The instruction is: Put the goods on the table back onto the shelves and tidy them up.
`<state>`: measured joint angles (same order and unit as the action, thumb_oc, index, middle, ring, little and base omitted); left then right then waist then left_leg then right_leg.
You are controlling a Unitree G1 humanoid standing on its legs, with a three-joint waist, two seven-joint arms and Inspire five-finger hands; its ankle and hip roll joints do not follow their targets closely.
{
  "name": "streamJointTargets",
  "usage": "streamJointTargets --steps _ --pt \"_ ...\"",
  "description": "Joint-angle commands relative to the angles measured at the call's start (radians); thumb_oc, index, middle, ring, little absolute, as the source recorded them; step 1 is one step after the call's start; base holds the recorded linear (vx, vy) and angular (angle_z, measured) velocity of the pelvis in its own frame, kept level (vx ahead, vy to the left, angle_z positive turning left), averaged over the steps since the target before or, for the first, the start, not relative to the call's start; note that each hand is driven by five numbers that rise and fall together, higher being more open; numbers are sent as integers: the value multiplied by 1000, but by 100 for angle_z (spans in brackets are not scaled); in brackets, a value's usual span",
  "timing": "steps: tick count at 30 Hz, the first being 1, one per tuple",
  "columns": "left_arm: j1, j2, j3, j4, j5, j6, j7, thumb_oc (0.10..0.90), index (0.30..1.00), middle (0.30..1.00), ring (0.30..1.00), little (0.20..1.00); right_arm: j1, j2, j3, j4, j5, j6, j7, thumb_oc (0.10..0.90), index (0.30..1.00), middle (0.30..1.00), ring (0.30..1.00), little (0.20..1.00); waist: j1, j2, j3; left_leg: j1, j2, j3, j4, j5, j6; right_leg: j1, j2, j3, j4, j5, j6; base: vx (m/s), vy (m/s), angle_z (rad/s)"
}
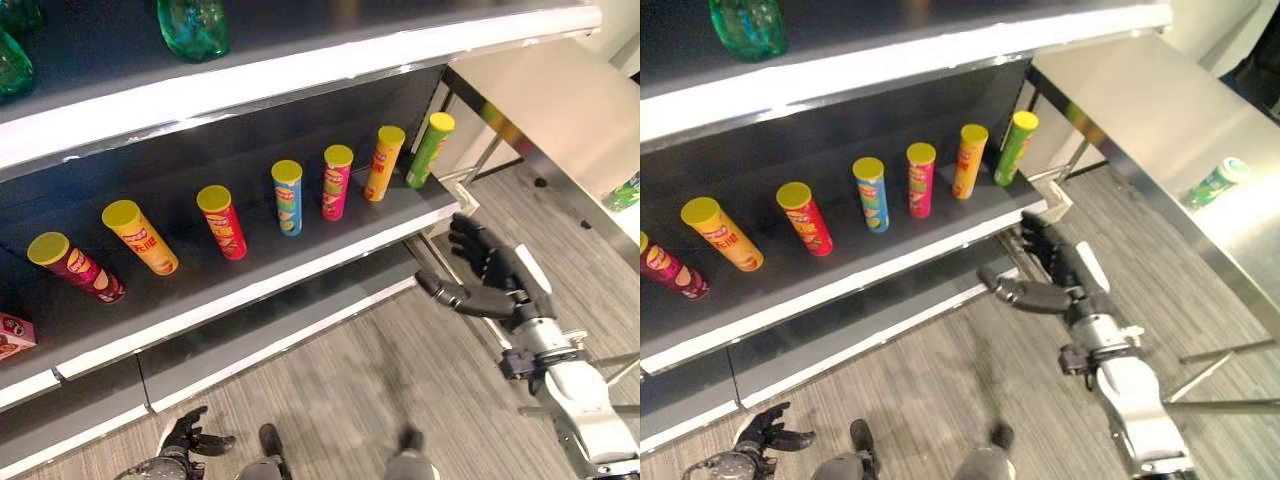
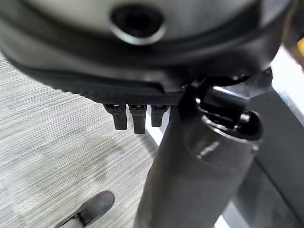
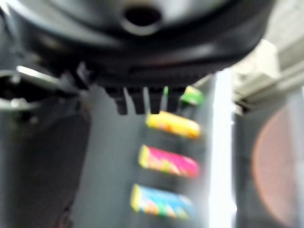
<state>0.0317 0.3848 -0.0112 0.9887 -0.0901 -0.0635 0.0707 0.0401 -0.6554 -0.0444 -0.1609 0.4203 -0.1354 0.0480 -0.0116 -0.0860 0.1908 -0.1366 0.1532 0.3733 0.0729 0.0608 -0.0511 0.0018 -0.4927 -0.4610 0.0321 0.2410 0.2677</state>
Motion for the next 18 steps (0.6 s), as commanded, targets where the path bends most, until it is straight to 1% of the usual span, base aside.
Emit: streamJointTargets --steps 1,2,3,4,5,6,7,8,9,10,11,12,13,14,15,16,17,18 --pt "52 7 -9 24 -38 -23 -27 800 900 900 900 900 -164 -41 -110 -35 57 -91 -29 800 900 900 900 900 74 -10 -68 101 164 35 -86 -10 -129 -8 44 3 -49 21 -6 -12 -247 -20" --pt "52 7 -10 24 -38 -23 -27 800 900 900 900 900 -163 -41 -110 -36 57 -91 -29 800 900 900 900 900 74 -9 -68 101 165 35 -86 -10 -129 -8 44 3 -49 21 -6 -6 -246 -31" --pt "54 5 -6 27 -39 -28 -28 800 900 900 900 900 -174 -55 -117 -29 66 -94 -27 800 900 900 900 900 75 -10 -73 100 191 41 -78 6 -145 0 63 6 -70 -26 -6 -14 -331 -47" --pt "60 0 0 31 -51 -33 -27 800 900 900 900 900 -189 -80 -127 -19 76 -97 -33 800 900 900 900 900 73 -4 -78 99 230 44 -70 32 -167 7 94 10 -83 -70 -6 20 -764 -41" --pt "87 -13 15 8 -93 -30 -17 800 900 900 900 900 -216 -131 -136 -11 80 -122 -61 800 900 900 900 900 53 27 -85 132 332 65 -70 111 -198 26 211 37 -92 -171 -38 41 -732 -42" --pt "87 -20 16 6 -97 -29 -17 800 900 900 900 900 -216 -146 -151 -10 75 -129 -72 800 900 900 900 900 47 34 -84 135 351 56 -63 146 -199 40 246 50 -107 -195 -56 59 -669 -29" --pt "81 -31 19 8 -104 -28 -13 800 900 900 900 900 -211 -162 -160 -6 60 -137 -87 800 900 900 900 900 44 45 -79 133 370 35 -44 198 -202 53 284 65 -115 -222 -74 22 -245 -25" --pt "79 -33 18 9 -104 -28 -13 800 900 900 900 900 -211 -163 -161 -6 59 -137 -88 800 900 900 900 900 43 50 -77 132 375 31 -44 201 -204 55 289 63 -115 -225 -77 10 -202 -13" --pt "76 -41 19 4 -116 -27 -9 800 900 900 900 900 -220 -169 -158 -6 50 -138 -101 800 900 900 900 900 46 56 -67 118 373 -5 -7 227 -198 63 310 75 -119 -241 -92 -83 -191 -26" --pt "73 -46 19 -5 -124 -32 -4 800 900 900 900 900 -233 -163 -156 1 48 -142 -115 800 900 900 900 900 53 53 -53 73 351 -54 43 234 -169 56 322 71 -119 -239 -113 -111 -305 -32" --pt "75 -49 20 -16 -137 -39 -3 800 900 900 900 900 -239 -164 -152 5 39 -145 -129 800 900 900 900 900 56 37 -44 41 300 -99 74 186 -144 55 321 74 -119 -241 -122 -113 -316 -30" --pt "77 -51 19 -24 -140 -37 -6 800 900 900 900 900 -248 -162 -148 4 29 -140 -135 800 900 900 900 900 57 28 -40 27 258 -111 90 149 -130 56 324 78 -119 -240 -128 -38 -314 -27" --pt "80 -52 14 -28 -131 -37 -9 800 900 900 900 900 -254 -160 -154 6 24 -139 -139 800 900 900 900 900 57 18 -39 13 213 -92 100 86 -107 60 325 79 -119 -240 -137 91 -288 -30" --pt "83 -58 0 -34 -112 -32 -23 800 900 900 900 900 -263 -159 -161 6 9 -138 -144 800 900 900 900 900 60 15 -43 -8 131 -57 117 1 -86 74 329 92 -119 -251 -137 106 -229 -28" --pt "82 -62 -10 -29 -98 -31 -28 800 900 900 900 900 -270 -162 -167 8 3 -140 -152 800 900 900 900 900 63 16 -43 -23 90 -47 117 -18 -74 77 332 95 -119 -250 -137 60 -125 -16" --pt "78 -66 -25 -26 -83 -32 -33 800 900 900 900 900 -278 -162 -171 14 -2 -145 -166 800 900 900 900 900 67 20 -40 -54 35 -33 107 -12 -45 69 334 90 -119 -234 -141 -35 -22 -15" --pt "78 -66 -25 -26 -83 -32 -33 800 900 900 900 900 -278 -162 -171 15 -3 -145 -166 800 900 900 900 900 67 19 -43 -55 32 -31 104 -11 -43 66 331 90 -119 -234 -139 -33 -1 -29" --pt "74 -67 -37 -25 -77 -33 -35 800 900 900 900 900 -289 -167 -166 23 -8 -151 -178 800 900 900 900 900 73 23 -40 -82 -16 -41 103 -14 -39 66 338 94 -119 -230 -139 17 4 -38"
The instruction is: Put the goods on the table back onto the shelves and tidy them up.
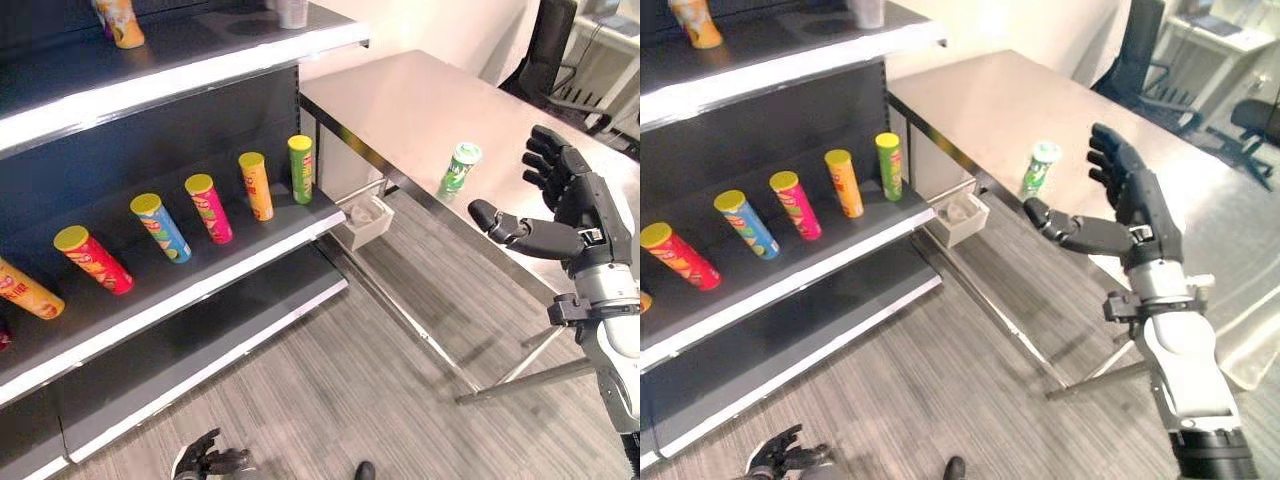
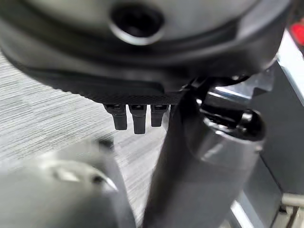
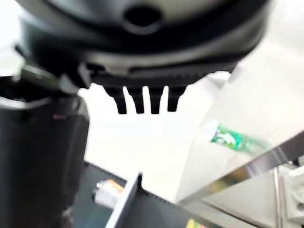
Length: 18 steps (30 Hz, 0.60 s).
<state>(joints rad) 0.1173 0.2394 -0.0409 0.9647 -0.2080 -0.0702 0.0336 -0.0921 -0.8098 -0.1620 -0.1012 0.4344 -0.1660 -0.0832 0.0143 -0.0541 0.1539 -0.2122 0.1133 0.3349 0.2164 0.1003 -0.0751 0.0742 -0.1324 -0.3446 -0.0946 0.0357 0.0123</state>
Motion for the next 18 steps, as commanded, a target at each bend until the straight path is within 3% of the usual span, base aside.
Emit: streamJointTargets --steps 1,2,3,8,9,12,13,14,15,18 --pt "-12 78 -13 -5 42 -26 -1 800 900 900 900 900 -170 -14 -38 -28 -31 -122 -55 800 900 900 900 900 54 -4 2 -22 -15 -21 -47 -54 -15 -9 -12 -15 7 -23 116 73 26 -22" --pt "-11 79 -21 -14 37 -27 1 800 900 900 900 900 -190 -12 -16 -15 -50 -123 -65 800 900 900 900 900 69 12 4 16 -70 -91 -105 -67 -2 -13 11 3 15 -25 119 102 46 -18" --pt "-15 72 -23 -7 38 -25 1 800 900 900 900 900 -192 -4 -18 -13 -65 -118 -70 800 900 900 900 900 66 16 2 42 -82 -112 -135 -68 6 -8 18 9 18 -26 119 149 57 -58" --pt "-21 81 -38 19 70 -26 1 800 900 900 900 900 -187 19 -47 -2 -104 -111 -90 800 900 900 900 900 40 13 -38 123 -92 -93 -227 -59 40 -11 2 13 90 -61 124 167 120 -34" --pt "-26 88 -30 17 61 -21 4 800 900 900 900 900 -197 40 -51 -4 -135 -105 -108 800 900 900 900 900 39 11 -16 182 -96 -82 -243 -85 63 -67 -38 12 278 -80 147 129 162 -23" --pt "-31 94 -33 29 73 -17 10 800 900 900 900 900 -185 48 -71 -12 -177 -91 -117 800 900 900 900 900 24 8 21 224 -103 -85 -249 -99 91 -142 -83 29 478 -21 186 86 131 -31" --pt "-33 96 -34 28 75 -16 10 800 900 900 900 900 -178 48 -80 -13 -185 -90 -119 800 900 900 900 900 22 12 23 224 -97 -89 -252 -96 94 -160 -83 34 510 -14 184 54 43 6" --pt "-31 97 -36 27 80 -16 9 800 900 900 900 900 -162 46 -94 -15 -197 -92 -125 800 900 900 900 900 20 9 22 232 -98 -95 -260 -100 94 -173 -94 42 523 -8 183 122 -70 15" --pt "-32 100 -37 28 88 -17 6 800 900 900 900 900 -139 48 -131 -17 -205 -94 -138 800 900 900 900 900 25 5 18 238 -89 -108 -275 -106 83 -184 -142 37 473 -2 178 121 -88 17" --pt "-32 103 -44 25 93 -16 5 800 900 900 900 900 -121 41 -159 -13 -216 -90 -152 800 900 900 900 900 26 6 9 230 -79 -130 -276 -113 66 -172 -182 32 369 12 177 119 -169 29"
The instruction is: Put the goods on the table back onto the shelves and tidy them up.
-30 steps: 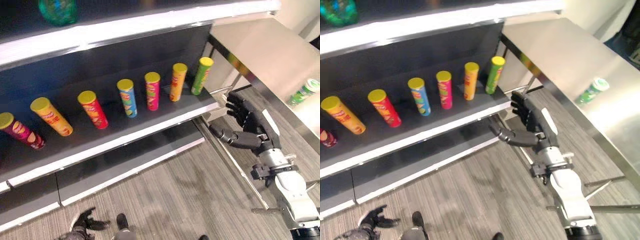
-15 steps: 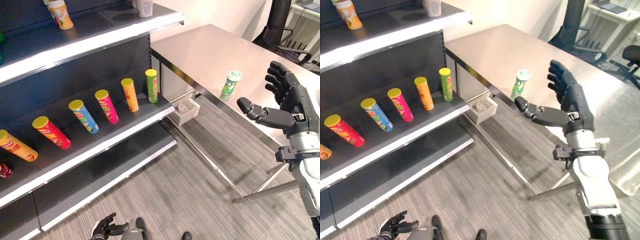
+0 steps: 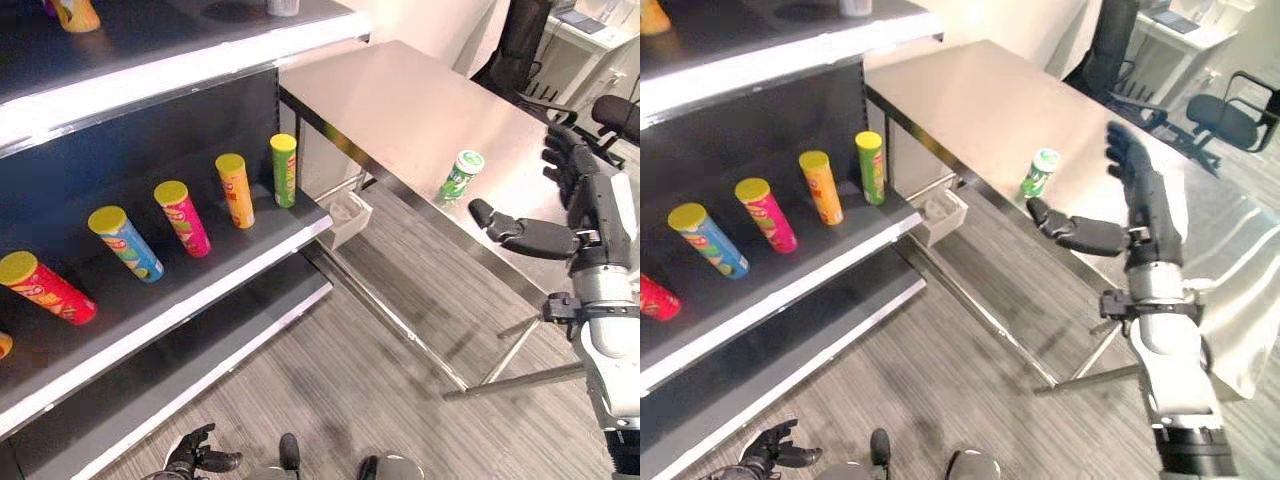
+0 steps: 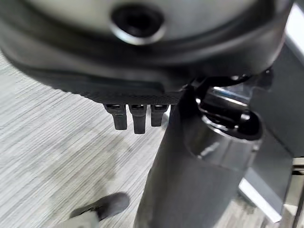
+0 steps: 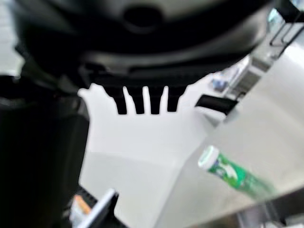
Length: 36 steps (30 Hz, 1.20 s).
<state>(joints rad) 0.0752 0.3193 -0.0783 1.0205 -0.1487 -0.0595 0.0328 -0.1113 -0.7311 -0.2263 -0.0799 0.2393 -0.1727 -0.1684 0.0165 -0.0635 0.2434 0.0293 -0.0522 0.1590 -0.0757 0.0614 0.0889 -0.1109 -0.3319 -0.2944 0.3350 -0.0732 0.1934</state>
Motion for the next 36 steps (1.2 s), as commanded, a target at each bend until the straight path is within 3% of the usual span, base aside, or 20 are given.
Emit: streamJointTargets --steps 1,2,4,7,8,12,13,14,16,21,36 --pt "12 25 -8 -39 34 -27 4 800 900 900 900 900 -97 -51 -113 -24 -30 -74 -82 800 900 900 900 900 23 4 -80 -14 88 25 29 -93 -115 19 -6 -4 -228 169 8 265 -349 37" --pt "9 28 -1 -37 35 -28 6 800 900 900 900 900 -88 -60 -117 -7 -45 -64 -93 800 900 900 900 900 18 -7 -73 -3 96 4 39 -111 -128 -12 -15 27 -313 228 30 290 -352 32" --pt "19 31 14 -47 28 -28 6 800 900 900 900 900 -74 -68 -124 -1 -53 -53 -95 800 900 900 900 900 12 -17 -69 13 103 -8 51 -130 -139 -32 -14 57 -362 277 48 235 -232 47" --pt "24 43 20 -54 29 -29 5 800 900 900 900 900 -44 -69 -146 7 -57 -44 -93 800 900 900 900 900 11 -52 -72 40 106 -29 53 -149 -158 -1 -7 53 -390 289 60 226 -264 65" --pt "27 38 26 -56 19 -27 5 800 900 900 900 900 -34 -78 -147 8 -58 -43 -87 800 900 900 900 900 11 -58 -84 48 130 -39 51 -146 -176 11 6 44 -388 287 59 242 -360 74" --pt "34 26 10 -92 -11 -22 0 800 900 900 900 900 6 -114 -154 13 -27 -48 -58 800 900 900 900 900 -13 -22 -100 16 257 -40 59 -105 -247 52 90 -31 -393 188 10 160 -433 56" --pt "34 26 9 -92 -11 -22 0 800 900 900 900 900 8 -114 -156 12 -26 -48 -58 800 900 900 900 900 -14 -20 -101 14 260 -43 59 -105 -249 53 93 -34 -393 187 9 43 -241 62" --pt "27 22 12 -105 -5 -17 -5 800 900 900 900 900 40 -126 -167 9 -24 -41 -42 800 900 900 900 900 -39 -13 -99 -21 301 69 90 -59 -252 82 93 -86 -400 163 -4 -3 -110 55" --pt "32 18 15 -110 4 -13 -13 800 900 900 900 900 54 -129 -167 6 -22 -38 -27 800 900 900 900 900 -50 -3 -100 -26 315 146 101 -42 -248 100 103 -108 -409 156 -11 18 -69 78" --pt "55 9 16 -84 39 -13 -26 800 900 900 900 900 55 -124 -140 4 -5 -40 21 800 900 900 900 900 -48 26 -113 18 305 172 64 -48 -246 114 113 -95 -410 152 -13 48 38 11" --pt "65 12 39 -38 88 -20 -34 800 900 900 900 900 141 -13 -115 -45 -46 -16 107 800 900 900 900 900 -56 25 -121 74 247 182 0 -71 -221 99 52 -75 -375 184 13 12 51 -2"
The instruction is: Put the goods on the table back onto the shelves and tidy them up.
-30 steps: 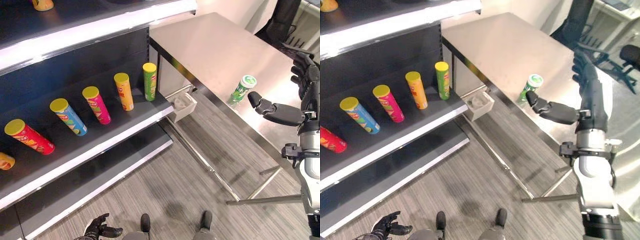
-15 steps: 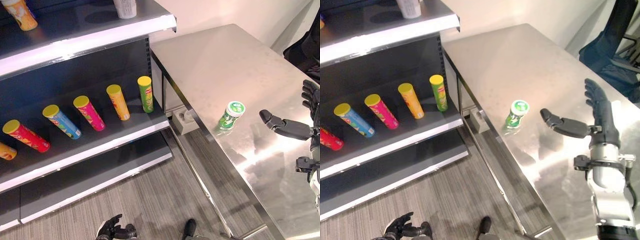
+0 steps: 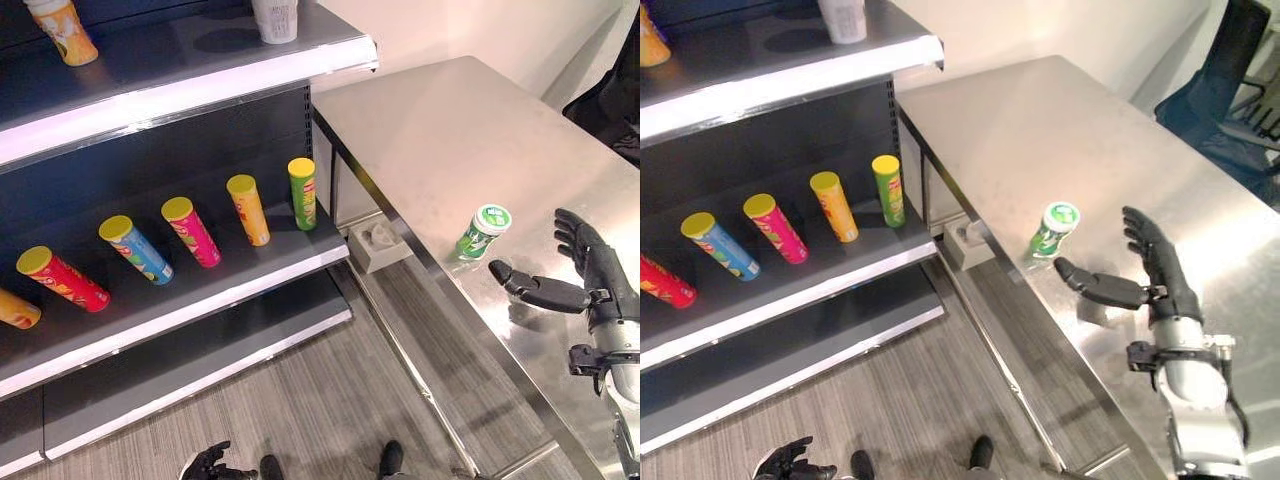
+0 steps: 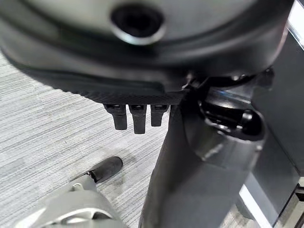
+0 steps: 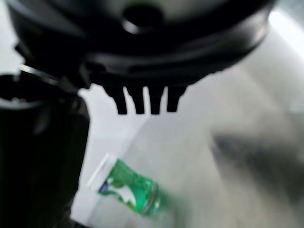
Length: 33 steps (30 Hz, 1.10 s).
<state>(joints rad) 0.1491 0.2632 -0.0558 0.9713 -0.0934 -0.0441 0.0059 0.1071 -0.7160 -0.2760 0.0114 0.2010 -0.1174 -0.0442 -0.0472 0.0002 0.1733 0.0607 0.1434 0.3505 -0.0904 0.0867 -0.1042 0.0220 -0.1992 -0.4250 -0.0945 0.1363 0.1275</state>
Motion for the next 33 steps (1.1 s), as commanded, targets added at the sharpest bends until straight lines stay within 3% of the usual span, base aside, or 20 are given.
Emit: streamJointTargets --steps 1,8,14,33 --pt "-8 66 14 7 34 -36 -7 800 900 900 900 900 -81 -17 -57 -134 -15 -71 -19 800 900 900 900 900 11 -37 -54 45 50 -12 15 -98 -26 -32 -82 54 55 -26 79 0 0 0" --pt "4 65 8 9 37 -29 2 800 900 900 900 900 -142 17 -12 -56 -71 -61 -86 800 900 900 900 900 32 -27 -58 45 53 -26 13 -95 -28 -19 -81 37 44 -27 78 0 -6 1" --pt "18 65 5 20 48 -28 12 800 900 900 900 900 -186 -50 27 25 -160 -38 -129 800 900 900 900 900 60 -24 -56 30 61 -44 11 -81 -36 -4 -80 5 34 -28 76 5 -44 9" --pt "34 75 1 14 33 -25 17 800 900 900 900 900 -272 -102 93 136 -125 -22 -148 800 900 900 900 900 88 -27 -41 15 63 -57 9 -74 -40 1 -81 -18 27 -26 77 4 -4 3"
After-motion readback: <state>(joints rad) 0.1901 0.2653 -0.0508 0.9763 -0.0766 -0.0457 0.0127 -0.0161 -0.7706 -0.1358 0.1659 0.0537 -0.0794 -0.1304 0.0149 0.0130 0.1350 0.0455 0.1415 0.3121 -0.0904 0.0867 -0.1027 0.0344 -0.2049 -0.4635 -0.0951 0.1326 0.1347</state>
